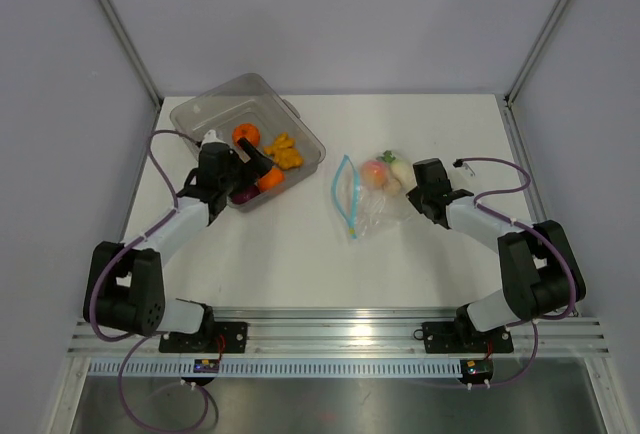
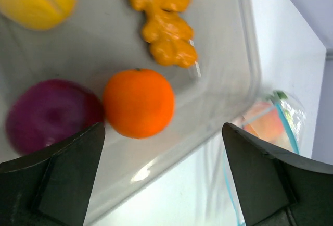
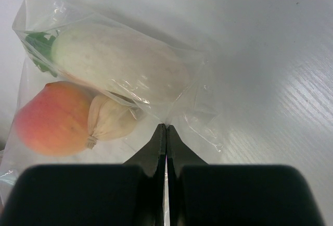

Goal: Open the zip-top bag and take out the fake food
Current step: Place the fake fruit in the bin.

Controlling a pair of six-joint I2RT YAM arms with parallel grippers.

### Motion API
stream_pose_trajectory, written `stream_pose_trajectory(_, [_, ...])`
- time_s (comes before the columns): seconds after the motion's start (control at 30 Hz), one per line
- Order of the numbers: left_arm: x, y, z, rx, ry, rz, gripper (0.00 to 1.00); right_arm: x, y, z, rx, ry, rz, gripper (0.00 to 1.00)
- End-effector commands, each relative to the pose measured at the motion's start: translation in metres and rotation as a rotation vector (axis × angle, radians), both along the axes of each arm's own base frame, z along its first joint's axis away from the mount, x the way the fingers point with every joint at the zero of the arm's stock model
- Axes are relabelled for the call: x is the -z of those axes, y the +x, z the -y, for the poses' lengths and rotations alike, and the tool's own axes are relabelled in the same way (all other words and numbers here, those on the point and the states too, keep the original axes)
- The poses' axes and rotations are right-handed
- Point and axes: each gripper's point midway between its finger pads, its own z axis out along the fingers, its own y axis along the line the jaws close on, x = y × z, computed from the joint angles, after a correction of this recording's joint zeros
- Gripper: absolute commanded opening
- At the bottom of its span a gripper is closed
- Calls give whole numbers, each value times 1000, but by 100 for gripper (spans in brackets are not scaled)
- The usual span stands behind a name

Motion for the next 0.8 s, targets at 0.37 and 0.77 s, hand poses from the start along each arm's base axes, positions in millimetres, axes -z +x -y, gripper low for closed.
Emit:
stream_pose_trajectory(0.37, [-46,-36,125,327,1,200,82,-15,12,-6,-26,27,53,0])
stream_pose_trajectory(0.77, [-29,-41,153,425,-21,188,62,-15,10,-12,-43,60,58,0])
